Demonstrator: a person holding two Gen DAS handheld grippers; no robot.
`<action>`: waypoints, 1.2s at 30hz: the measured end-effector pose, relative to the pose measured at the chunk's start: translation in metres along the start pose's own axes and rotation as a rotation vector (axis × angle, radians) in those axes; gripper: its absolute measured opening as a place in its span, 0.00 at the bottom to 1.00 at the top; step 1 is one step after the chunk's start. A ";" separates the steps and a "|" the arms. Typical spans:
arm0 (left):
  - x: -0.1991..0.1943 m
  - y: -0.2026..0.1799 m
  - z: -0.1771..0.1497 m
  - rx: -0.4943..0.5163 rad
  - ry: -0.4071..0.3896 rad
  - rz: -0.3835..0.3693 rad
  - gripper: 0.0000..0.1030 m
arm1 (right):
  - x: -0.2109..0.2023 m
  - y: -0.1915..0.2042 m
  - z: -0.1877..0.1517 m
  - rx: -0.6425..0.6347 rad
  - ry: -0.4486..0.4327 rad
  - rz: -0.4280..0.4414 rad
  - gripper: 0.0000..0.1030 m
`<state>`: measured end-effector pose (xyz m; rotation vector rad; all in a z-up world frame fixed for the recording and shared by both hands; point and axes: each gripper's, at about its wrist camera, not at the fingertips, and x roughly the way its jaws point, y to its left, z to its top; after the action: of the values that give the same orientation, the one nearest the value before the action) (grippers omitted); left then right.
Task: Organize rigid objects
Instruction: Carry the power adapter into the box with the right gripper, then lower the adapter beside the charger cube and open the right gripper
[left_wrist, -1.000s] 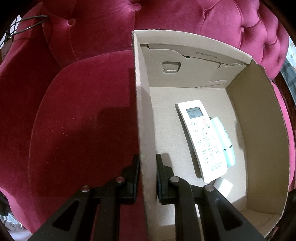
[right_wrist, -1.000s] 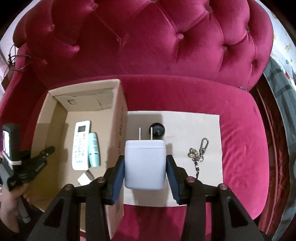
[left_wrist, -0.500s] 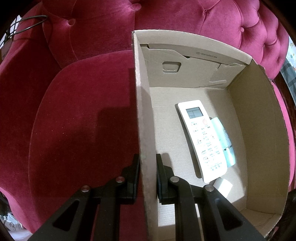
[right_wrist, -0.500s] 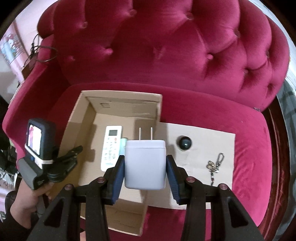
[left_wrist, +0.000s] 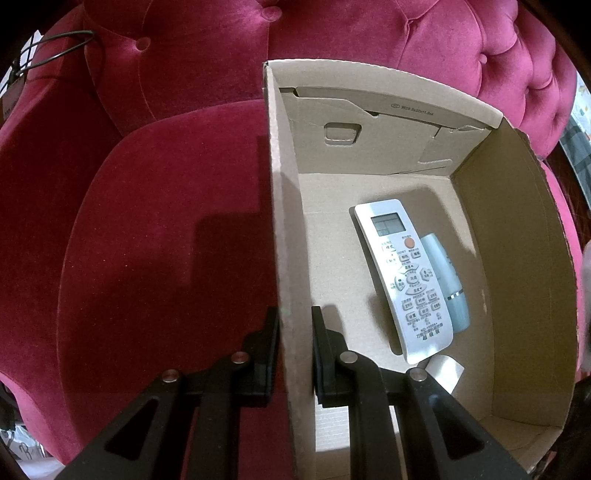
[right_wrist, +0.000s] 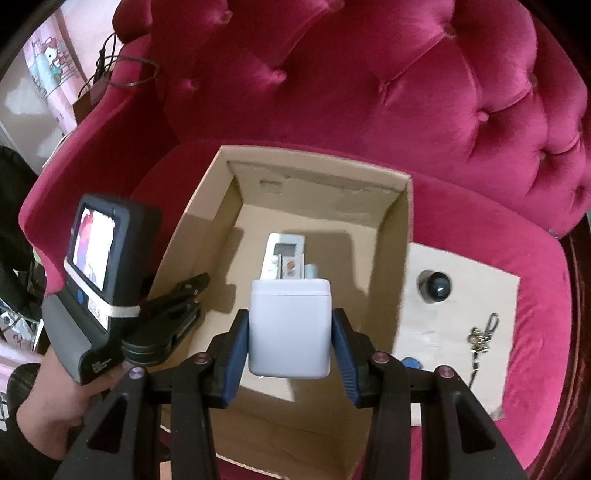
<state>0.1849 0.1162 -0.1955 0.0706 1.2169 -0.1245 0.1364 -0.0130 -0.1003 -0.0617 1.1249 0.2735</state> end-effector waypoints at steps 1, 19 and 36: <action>0.000 0.000 0.000 -0.001 0.000 -0.001 0.16 | 0.004 0.002 -0.002 0.001 0.004 0.004 0.45; 0.001 0.000 0.000 0.002 0.001 0.001 0.16 | 0.073 0.027 -0.034 -0.030 0.110 0.031 0.45; 0.002 -0.002 -0.001 0.003 0.001 0.003 0.16 | 0.099 0.032 -0.049 -0.003 0.161 0.055 0.46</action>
<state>0.1847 0.1138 -0.1973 0.0754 1.2172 -0.1238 0.1254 0.0268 -0.2073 -0.0564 1.2874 0.3236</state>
